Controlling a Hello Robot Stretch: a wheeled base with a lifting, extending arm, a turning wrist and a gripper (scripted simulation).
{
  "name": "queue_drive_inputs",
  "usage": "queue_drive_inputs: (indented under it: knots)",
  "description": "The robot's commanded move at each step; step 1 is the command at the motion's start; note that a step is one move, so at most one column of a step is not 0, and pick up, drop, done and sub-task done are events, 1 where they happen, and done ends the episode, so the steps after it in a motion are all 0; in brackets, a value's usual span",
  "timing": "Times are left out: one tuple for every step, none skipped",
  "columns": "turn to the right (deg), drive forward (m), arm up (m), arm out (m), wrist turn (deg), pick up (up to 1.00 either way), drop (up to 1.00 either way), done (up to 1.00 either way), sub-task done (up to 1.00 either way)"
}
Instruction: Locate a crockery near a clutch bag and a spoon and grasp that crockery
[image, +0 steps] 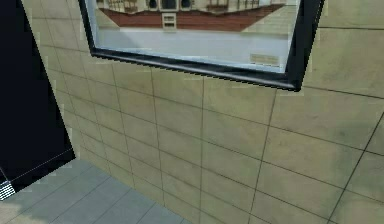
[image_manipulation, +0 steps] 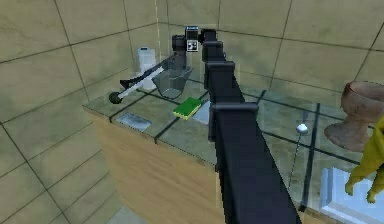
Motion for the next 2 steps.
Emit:
queue_drive_inputs:
  knots:
    - [0.0,0.0,0.0,0.0,45.0,0.0,0.0,0.0,0.0]
    - [0.0,0.0,0.0,0.0,36.0,0.0,0.0,0.0,0.0]
